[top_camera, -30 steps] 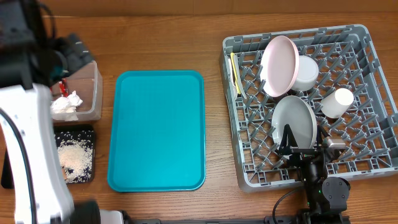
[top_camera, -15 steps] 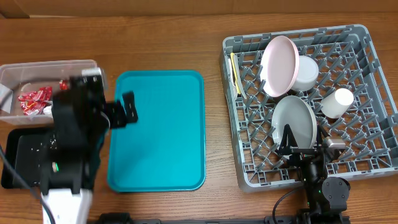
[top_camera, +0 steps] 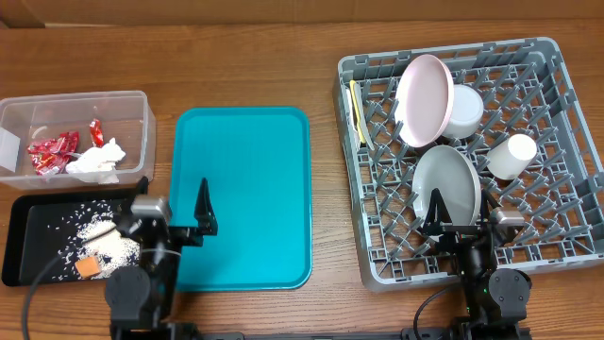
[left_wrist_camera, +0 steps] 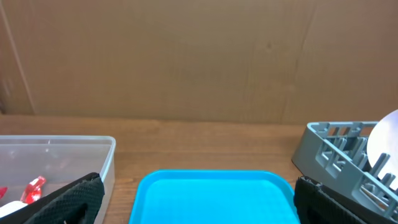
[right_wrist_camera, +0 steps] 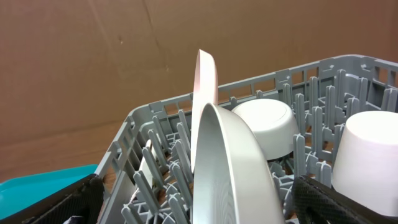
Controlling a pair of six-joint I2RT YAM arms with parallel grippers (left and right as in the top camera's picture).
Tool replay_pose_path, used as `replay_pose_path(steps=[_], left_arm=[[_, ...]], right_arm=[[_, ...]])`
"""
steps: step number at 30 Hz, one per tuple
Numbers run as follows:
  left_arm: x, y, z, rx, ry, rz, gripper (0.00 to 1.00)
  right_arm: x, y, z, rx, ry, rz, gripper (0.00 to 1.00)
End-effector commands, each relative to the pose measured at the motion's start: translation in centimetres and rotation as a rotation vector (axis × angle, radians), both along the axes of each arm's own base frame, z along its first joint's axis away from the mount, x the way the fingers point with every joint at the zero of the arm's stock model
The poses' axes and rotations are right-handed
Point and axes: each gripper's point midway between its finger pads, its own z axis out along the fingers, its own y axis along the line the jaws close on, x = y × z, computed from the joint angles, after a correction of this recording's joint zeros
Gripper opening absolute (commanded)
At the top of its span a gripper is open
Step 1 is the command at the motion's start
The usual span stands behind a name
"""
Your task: Sort waste into correct bins and load items into the dishwasher rack
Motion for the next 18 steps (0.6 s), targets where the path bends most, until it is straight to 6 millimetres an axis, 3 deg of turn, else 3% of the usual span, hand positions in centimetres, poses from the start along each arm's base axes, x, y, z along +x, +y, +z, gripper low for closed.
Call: replay_pose_path(steps=[1, 8, 15, 18], left_arm=[[-0.5, -0.2, -1.3, 0.01, -0.05, -0.007, 1.0], [-0.6, 1.5, -3.9, -0.093, -0.069, 0.088, 1.0], [-0.7, 1.8, -7.6, -0.054, 0.083, 0.111, 1.0], [-0.7, 1.6, -7.5, -0.031, 0.079, 0.097, 1.0]], right_arm=[[0.0, -0.2, -0.1, -0.011, -0.007, -0.012, 1.0], [0.0, -0.2, -0.1, -0.011, -0.007, -0.012, 1.0], [0.0, -0.2, -0.1, -0.011, -0.007, -0.012, 1.0], [0.0, -0.2, -0.1, -0.011, -0.007, -0.012, 1.0]])
